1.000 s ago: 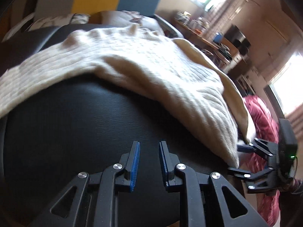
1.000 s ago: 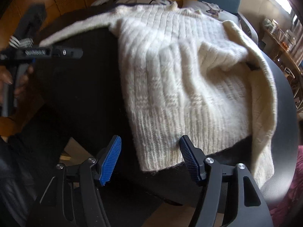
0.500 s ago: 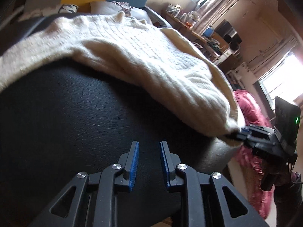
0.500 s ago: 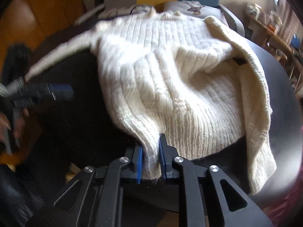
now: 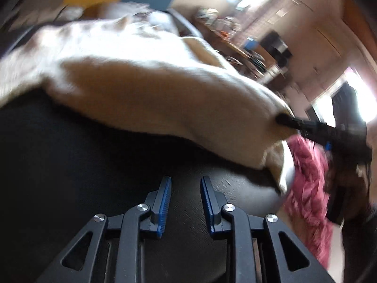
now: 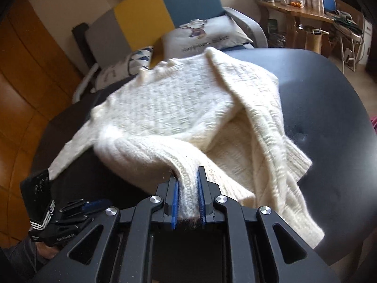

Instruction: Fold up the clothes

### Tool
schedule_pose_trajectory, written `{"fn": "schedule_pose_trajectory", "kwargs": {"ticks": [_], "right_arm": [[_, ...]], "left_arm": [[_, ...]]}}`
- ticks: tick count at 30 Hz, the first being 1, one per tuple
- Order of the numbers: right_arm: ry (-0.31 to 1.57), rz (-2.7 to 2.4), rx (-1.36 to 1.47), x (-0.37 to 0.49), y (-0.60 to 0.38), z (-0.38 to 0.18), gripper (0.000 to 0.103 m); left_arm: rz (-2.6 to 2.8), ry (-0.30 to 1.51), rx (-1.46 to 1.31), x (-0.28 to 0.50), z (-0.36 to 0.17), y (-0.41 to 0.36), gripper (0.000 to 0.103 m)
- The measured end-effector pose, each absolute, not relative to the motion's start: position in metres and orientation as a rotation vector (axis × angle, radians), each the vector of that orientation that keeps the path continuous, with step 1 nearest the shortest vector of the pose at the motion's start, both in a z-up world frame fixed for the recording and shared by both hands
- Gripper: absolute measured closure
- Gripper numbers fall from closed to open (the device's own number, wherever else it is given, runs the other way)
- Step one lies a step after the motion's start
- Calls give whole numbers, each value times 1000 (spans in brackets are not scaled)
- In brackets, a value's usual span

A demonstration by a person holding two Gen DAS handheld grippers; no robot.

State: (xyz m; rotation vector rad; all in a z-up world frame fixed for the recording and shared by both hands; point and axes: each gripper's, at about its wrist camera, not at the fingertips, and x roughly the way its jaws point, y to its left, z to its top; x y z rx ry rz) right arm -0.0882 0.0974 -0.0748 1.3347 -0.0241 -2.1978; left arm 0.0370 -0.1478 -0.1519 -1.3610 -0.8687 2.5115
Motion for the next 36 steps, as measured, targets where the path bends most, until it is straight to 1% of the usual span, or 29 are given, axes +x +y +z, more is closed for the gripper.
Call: {"fn": "schedule_pose_trajectory", "kwargs": {"ticks": [4, 10, 12, 19, 21, 22, 23, 26, 30, 34, 36], "right_arm": [[24, -2237, 1358, -110, 95, -88, 88], [20, -2205, 1397, -136, 92, -112, 88], [10, -2193, 1401, -139, 92, -118, 88], [-25, -2163, 1389, -140, 99, -123, 88], [-5, -2166, 1379, -139, 99, -121, 87], [0, -2169, 1376, -139, 99, -120, 86], [3, -2174, 1373, -138, 99, -119, 86], [23, -2195, 1360, -135, 99, -116, 85], [68, -2210, 1334, -126, 98, -108, 85], [159, -2175, 1339, -109, 89, -105, 85], [204, -2133, 1351, -98, 82, -106, 75]], "left_arm": [[2552, -969, -1382, 31, -162, -166, 76], [2512, -1168, -1303, 15, -167, -190, 65], [2442, -1239, -1298, 8, -175, -191, 64], [2400, -1334, -1252, -15, -183, -181, 63], [2412, -1352, -1253, -20, -184, -176, 67], [2438, -1333, -1278, -23, -186, -171, 79], [2475, -1299, -1316, -25, -186, -169, 98], [2515, -1299, -1332, -17, -185, -172, 99], [2612, -1143, -1298, 6, -164, -175, 100], [2613, -1045, -1292, 30, -143, -188, 100], [2617, -1013, -1299, 47, -132, -199, 100]]}}
